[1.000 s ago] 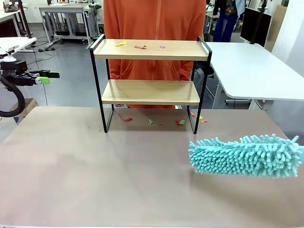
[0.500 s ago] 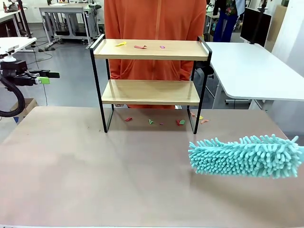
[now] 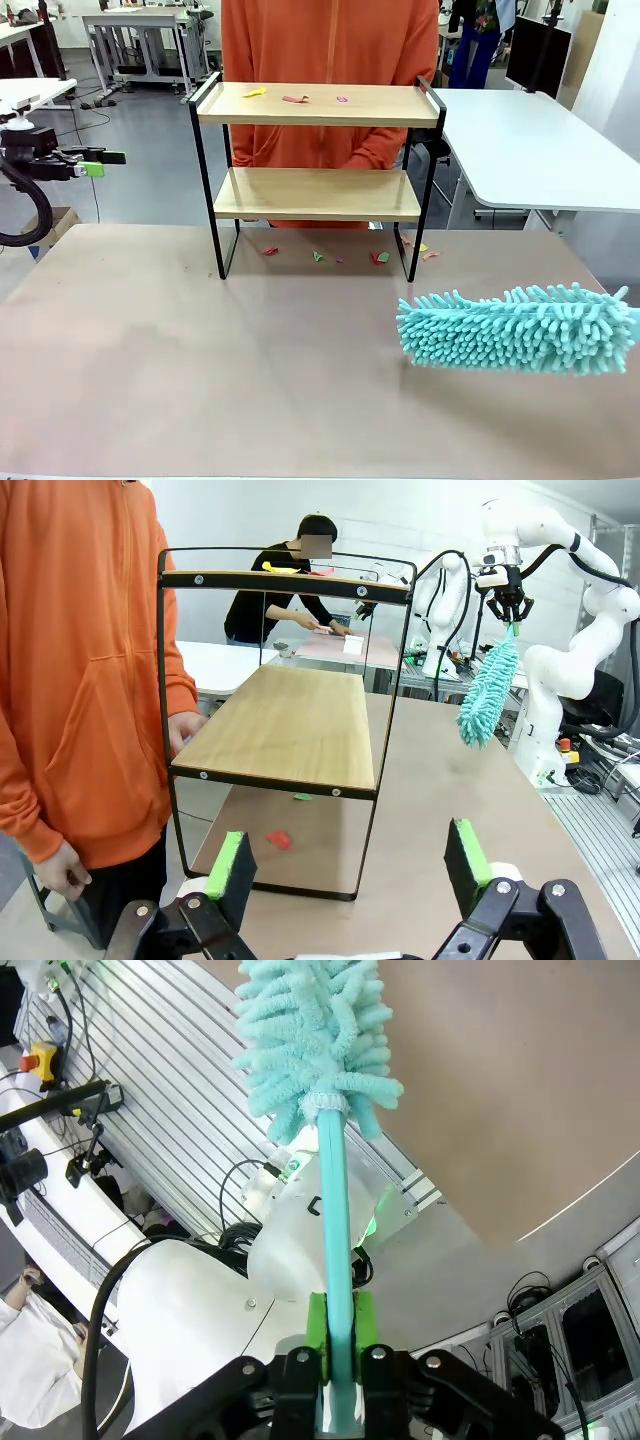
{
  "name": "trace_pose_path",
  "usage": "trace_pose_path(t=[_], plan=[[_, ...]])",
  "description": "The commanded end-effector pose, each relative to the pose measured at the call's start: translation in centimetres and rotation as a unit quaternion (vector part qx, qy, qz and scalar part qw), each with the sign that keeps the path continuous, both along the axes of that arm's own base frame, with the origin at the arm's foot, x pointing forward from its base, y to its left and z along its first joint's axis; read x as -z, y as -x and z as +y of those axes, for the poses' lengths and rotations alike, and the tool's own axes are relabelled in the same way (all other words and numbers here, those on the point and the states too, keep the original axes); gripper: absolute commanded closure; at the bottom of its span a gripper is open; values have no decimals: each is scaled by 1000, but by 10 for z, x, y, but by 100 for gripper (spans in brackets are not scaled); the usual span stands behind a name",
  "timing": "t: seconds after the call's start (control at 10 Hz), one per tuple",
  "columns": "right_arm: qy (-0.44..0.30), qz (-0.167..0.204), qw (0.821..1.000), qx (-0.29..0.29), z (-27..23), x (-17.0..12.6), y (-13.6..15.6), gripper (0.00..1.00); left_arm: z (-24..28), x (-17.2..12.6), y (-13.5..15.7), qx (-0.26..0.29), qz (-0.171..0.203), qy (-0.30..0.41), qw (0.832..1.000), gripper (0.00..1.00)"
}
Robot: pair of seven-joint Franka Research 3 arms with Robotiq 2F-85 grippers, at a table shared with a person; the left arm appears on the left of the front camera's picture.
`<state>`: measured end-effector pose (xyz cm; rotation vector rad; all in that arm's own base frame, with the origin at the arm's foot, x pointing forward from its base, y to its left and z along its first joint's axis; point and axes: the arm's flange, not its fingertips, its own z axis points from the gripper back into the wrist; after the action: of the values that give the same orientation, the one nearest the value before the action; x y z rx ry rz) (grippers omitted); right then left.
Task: Clean the shelf.
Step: Clean the specific section of the Shelf indicated by the human with the Duster.
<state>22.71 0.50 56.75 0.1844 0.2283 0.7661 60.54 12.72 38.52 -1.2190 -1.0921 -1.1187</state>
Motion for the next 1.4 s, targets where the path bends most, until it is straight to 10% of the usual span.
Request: trace_pose_path(t=[0.0, 1.3], plan=[[-6, -1, 1000, 4, 4, -2, 0, 87, 1, 0, 2, 3, -8, -3, 1000, 0], [-6, -1, 1000, 4, 4, -2, 0, 87, 1, 0, 2, 3, -8, -3, 1000, 0]])
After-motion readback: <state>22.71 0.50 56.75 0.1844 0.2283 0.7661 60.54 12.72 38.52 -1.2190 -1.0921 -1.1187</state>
